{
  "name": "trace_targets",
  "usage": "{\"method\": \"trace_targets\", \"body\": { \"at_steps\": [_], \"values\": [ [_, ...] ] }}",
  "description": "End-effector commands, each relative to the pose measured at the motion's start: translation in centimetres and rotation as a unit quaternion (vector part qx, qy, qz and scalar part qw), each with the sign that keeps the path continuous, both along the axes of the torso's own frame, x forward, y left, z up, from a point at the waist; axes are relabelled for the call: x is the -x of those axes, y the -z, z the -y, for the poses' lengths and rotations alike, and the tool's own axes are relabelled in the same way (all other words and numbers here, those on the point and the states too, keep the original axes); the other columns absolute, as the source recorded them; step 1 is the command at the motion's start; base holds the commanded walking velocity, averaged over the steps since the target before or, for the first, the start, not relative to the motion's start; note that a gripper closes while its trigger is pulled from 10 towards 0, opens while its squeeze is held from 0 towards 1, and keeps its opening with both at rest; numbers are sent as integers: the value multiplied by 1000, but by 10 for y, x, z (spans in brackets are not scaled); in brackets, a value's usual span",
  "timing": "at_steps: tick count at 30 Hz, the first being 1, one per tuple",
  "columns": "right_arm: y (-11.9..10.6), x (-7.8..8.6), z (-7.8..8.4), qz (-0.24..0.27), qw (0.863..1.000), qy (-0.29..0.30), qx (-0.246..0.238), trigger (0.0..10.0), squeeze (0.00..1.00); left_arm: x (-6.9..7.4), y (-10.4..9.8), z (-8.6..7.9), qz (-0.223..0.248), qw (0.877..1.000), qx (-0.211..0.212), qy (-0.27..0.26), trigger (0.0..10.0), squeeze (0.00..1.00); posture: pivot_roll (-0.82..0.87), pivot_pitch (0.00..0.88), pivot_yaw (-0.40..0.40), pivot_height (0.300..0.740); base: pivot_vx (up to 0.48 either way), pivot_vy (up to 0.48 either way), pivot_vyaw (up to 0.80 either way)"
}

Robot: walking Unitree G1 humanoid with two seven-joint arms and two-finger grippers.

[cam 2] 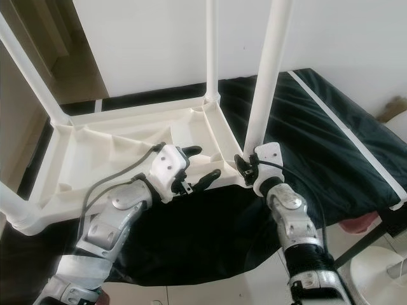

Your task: Building children table

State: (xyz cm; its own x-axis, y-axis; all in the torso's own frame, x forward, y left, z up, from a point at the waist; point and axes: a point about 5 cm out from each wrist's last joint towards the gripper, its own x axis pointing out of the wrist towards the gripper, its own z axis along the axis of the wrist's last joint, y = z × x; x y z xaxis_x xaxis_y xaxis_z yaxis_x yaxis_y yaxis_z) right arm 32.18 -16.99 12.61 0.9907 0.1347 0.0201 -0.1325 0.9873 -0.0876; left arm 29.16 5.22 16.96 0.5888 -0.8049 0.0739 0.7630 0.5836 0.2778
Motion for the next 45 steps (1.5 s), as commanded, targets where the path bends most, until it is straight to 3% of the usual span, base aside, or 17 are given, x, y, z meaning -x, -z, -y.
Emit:
{"method": "trace_targets", "body": {
  "at_steps": [1,7,10,16,19,28,29,30,33,36,40,41,45],
  "values": [
    [17,7,15,-39,997,68,-1,10000,0,0,1,-4,-7,1000,8,-19,10000,0,-34,19,50,740,0,0,0],
    [19,24,-5,-45,981,183,-50,10000,0,-4,5,-9,-12,999,0,-37,10000,0,-44,15,47,740,0,0,0],
    [20,26,-9,-50,974,213,-61,10000,0,-8,6,-10,-26,998,2,-50,10000,0,-45,13,44,740,0,0,0],
    [22,27,-15,-58,969,223,-85,10000,0,-9,5,-11,-40,997,11,-60,10000,0,-43,11,47,740,0,0,0],
    [12,27,-15,-26,974,212,-72,10000,0,-8,5,-10,-63,996,24,-53,10000,0,-43,5,47,740,0,0,0],
    [9,29,-20,-24,978,190,-84,10000,0,-8,-2,-14,-46,997,36,-45,10000,0,-31,0,39,740,0,0,0],
    [8,28,-20,-22,979,186,-81,10000,580,-8,-1,-14,-51,997,34,-44,10000,0,-31,0,39,740,0,0,0],
    [4,28,-20,-10,981,174,-84,10000,1000,-8,0,-14,-50,997,32,-47,10000,0,-29,0,36,740,0,0,0],
    [1,28,-20,-1,982,166,-86,10000,1000,-7,0,-15,-49,997,31,-49,10000,0,-28,0,33,740,0,0,0],
    [-7,29,-16,24,988,111,-104,10000,1000,-9,-3,-16,-45,997,35,-57,10000,0,-23,0,33,740,0,0,0],
    [-6,32,-12,19,990,91,-111,10000,1000,-9,-5,-16,-41,997,36,-60,10000,0,-21,0,31,740,0,0,0],
    [-5,34,-11,11,991,68,-113,10000,24,-9,-7,-17,-31,997,34,-63,10000,0,-21,0,31,740,0,0,0],
    [-9,36,-7,8,993,18,-116,10000,0,-8,-8,-18,-23,997,34,-62,10000,0,-25,0,34,740,0,0,0]
  ]
}}
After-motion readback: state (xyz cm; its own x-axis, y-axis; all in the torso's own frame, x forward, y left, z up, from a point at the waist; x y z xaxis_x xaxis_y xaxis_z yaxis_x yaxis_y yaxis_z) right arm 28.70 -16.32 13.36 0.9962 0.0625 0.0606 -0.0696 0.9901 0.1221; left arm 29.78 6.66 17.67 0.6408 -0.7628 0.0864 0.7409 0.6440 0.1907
